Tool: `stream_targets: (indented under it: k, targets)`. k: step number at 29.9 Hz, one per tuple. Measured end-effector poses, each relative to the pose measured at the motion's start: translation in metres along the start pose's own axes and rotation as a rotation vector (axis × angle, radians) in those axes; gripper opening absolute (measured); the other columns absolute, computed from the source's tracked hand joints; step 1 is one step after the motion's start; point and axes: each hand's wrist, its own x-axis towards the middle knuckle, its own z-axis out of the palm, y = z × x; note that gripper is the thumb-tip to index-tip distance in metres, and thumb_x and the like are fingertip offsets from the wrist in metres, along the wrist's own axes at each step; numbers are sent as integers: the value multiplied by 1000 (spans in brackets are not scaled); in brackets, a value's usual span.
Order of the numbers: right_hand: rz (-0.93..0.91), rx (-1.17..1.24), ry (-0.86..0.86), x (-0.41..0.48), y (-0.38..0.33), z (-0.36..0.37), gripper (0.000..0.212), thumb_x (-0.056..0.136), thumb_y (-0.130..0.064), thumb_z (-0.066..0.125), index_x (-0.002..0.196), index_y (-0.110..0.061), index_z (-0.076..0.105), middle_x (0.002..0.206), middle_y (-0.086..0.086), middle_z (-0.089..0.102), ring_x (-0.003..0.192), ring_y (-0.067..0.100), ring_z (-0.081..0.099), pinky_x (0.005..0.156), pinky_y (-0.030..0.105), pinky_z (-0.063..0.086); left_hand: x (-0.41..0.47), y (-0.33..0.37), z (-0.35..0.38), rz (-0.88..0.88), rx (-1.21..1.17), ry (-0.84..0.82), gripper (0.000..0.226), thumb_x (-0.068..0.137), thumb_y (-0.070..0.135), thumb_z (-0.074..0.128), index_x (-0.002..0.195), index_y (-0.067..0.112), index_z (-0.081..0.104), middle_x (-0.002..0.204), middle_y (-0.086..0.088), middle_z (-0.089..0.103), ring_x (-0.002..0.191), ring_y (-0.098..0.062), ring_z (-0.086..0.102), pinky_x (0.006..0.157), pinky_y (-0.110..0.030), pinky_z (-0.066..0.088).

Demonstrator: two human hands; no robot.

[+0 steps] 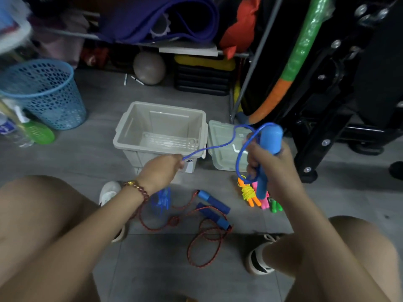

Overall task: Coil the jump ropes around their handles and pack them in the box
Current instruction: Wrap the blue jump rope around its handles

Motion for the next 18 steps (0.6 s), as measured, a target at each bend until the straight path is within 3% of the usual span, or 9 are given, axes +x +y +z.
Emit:
stream_targets:
  k: [2, 5, 7, 8, 10, 11, 13, 15, 18]
  targets:
    - [15, -205, -13, -2, 6, 5, 30, 75, -12, 71, 90, -13, 45, 63, -1, 49, 39, 10, 40, 39, 22, 35, -6, 19, -12, 106, -195, 128, 25, 98, 31, 41, 98, 16, 60, 90, -8, 65, 87, -26, 59, 76, -35, 45]
    - [-80, -376, -64, -5, 14, 13, 65, 73, -1, 76, 117, -26, 35, 82, 3, 54, 49, 1, 48, 49, 17, 42, -19, 41, -28, 264, -486, 157, 30, 91, 42, 39, 89, 24, 62, 82, -3, 66, 80, -19, 60, 76, -35, 46]
    - [-182, -466, -181, -5, 21, 15, 82, 72, -5, 78, 131, -35, 30, 85, -4, 55, 59, 1, 50, 60, 17, 45, -27, 50, -37, 347, -657, 121, 25, 90, 39, 42, 77, 26, 59, 65, 6, 59, 62, -10, 53, 62, -28, 43]
    - [-194, -521, -235, -6, 23, 18, 78, 72, -13, 79, 131, -39, 35, 89, -5, 57, 65, 3, 53, 66, 20, 48, -29, 52, -40, 372, -721, 101, 25, 91, 34, 44, 73, 22, 57, 57, 9, 51, 55, -5, 44, 56, -24, 37]
    - [-186, -655, -297, -6, 28, 23, 42, 73, -30, 78, 108, -39, 57, 91, -3, 62, 77, 7, 58, 75, 29, 49, -33, 54, -44, 395, -759, 75, 31, 91, 28, 44, 69, 7, 54, 56, 11, 38, 55, -3, 34, 55, -24, 31]
    - [-181, -684, -311, -7, 29, 25, 26, 73, -33, 77, 93, -36, 61, 88, -1, 62, 77, 7, 58, 73, 28, 47, -35, 56, -46, 405, -755, 66, 35, 91, 27, 44, 69, 2, 52, 56, 11, 35, 55, -3, 32, 55, -25, 29]
    - [-180, -653, -283, -9, 31, 28, 18, 71, -35, 74, 78, -32, 59, 81, -1, 58, 71, 6, 55, 68, 21, 43, -37, 57, -48, 404, -801, 35, 34, 92, 24, 46, 67, 2, 49, 53, 13, 35, 52, 0, 31, 52, -19, 28]
    - [-158, -479, -187, -10, 26, 29, 14, 69, -32, 70, 78, -25, 60, 71, -6, 54, 60, 2, 50, 60, 16, 38, -36, 59, -50, 367, -925, 25, 24, 91, 19, 51, 69, 11, 50, 50, 13, 40, 49, 0, 32, 48, -15, 27]
    - [-61, -109, -111, -10, 8, 21, 27, 76, -22, 61, 100, -10, 68, 56, 0, 50, 49, 4, 39, 51, 18, 34, -31, 54, -42, 370, -942, -25, 15, 87, 21, 56, 73, 18, 51, 55, 5, 41, 51, -6, 34, 50, -20, 29]
